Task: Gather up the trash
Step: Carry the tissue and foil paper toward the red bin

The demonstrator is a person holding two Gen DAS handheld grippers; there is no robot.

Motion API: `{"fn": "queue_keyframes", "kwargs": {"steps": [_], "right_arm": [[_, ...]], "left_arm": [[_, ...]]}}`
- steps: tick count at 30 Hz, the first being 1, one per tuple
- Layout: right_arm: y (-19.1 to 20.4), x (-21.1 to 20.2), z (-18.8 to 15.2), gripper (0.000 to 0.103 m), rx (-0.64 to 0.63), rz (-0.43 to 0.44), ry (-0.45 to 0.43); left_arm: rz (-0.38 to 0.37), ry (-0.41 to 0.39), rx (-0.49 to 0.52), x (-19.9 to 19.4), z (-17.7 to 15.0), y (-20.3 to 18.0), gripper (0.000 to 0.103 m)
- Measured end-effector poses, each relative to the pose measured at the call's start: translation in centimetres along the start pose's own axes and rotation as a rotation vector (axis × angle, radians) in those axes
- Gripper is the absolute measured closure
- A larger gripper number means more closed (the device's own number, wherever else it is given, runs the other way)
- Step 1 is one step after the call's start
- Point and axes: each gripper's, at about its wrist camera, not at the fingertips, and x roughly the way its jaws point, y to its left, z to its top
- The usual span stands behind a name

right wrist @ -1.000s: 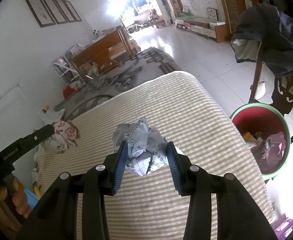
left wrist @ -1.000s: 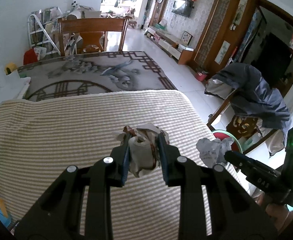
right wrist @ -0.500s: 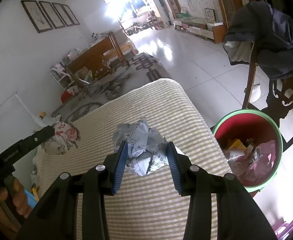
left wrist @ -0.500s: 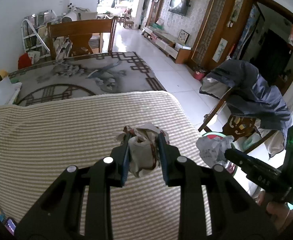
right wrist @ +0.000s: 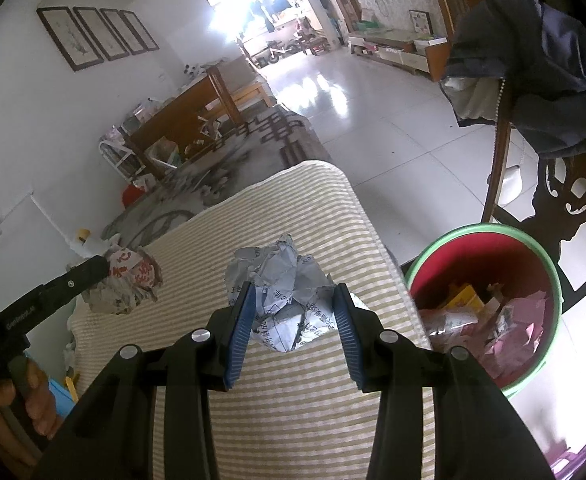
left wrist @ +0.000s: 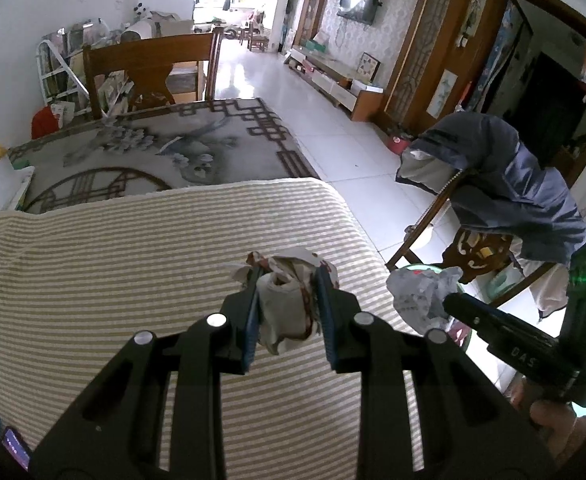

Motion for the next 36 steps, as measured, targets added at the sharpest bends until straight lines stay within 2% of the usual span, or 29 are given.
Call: {"fn": "queue_keyframes", "kwargs": {"steps": [18, 36], "right_arm": [[-6.9, -2.4, 1.2, 0.063, 0.082, -0.04, -0.038], [-13.9, -5.4, 1.7, 0.063, 0.187, -0.113, -0.087]], "left_arm": [[-0.039, 0.038, 0.089, 2.9, 0.7, -6.8, 0.078], [-0.128, 0.097, 0.197, 6.9, 0.9, -14.7, 0.078]]}}
